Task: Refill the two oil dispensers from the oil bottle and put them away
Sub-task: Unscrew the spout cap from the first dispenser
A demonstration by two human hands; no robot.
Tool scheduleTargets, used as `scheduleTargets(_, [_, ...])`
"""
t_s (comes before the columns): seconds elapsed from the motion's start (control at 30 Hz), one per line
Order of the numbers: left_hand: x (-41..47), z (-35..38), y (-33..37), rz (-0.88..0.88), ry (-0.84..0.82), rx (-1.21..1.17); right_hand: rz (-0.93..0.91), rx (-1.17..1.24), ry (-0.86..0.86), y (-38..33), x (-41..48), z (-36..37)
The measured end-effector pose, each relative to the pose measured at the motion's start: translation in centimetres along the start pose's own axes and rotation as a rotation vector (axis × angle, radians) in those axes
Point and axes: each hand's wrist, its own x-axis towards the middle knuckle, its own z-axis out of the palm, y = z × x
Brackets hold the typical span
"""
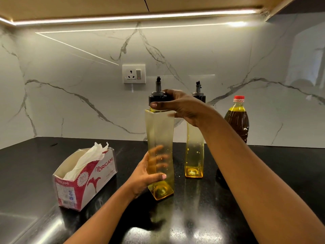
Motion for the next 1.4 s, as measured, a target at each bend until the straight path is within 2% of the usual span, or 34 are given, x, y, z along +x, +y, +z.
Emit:
scheduleTargets(0.27, [0.0, -0.2, -0.2, -0.004, 0.001, 0.005, -0.012, 0.165, 0.158, 1.5, -0.4, -1.7])
scheduleTargets(0.57, [0.0, -0.2, -0.4, 0.008, 0.007, 0.008, 0.024, 0.056, 0.015, 0.1, -0.2, 0.1])
scheduleTargets(0.87, [0.1, -0.2, -0.5, 0.005, 0.017, 0.001, 0.040, 0.216, 0.125, 0.6, 0.0, -0.8])
scheduleTargets(0.97, [0.1, -0.3, -0.6, 0.005, 0.007, 0.003, 0.025, 0.165, 0.126, 0.9, -0.1, -1.2])
scheduleTargets(1.13, [0.0, -0.2, -0.6, 0.017, 0.016, 0.005, 0.025, 0.083, 0.020, 0.2, 0.0, 0.4])
scheduleTargets(1.2, [0.1, -0.2, -0.5, 0.015, 0.019, 0.007, 0.031, 0.078, 0.039, 0.1, 0.4, 1.1])
scheduleTargets(1.4, [0.1, -0.2, -0.6, 0.019, 0.017, 0.003, 0.074, 0.270, 0.117, 0.9, 0.6, 0.1])
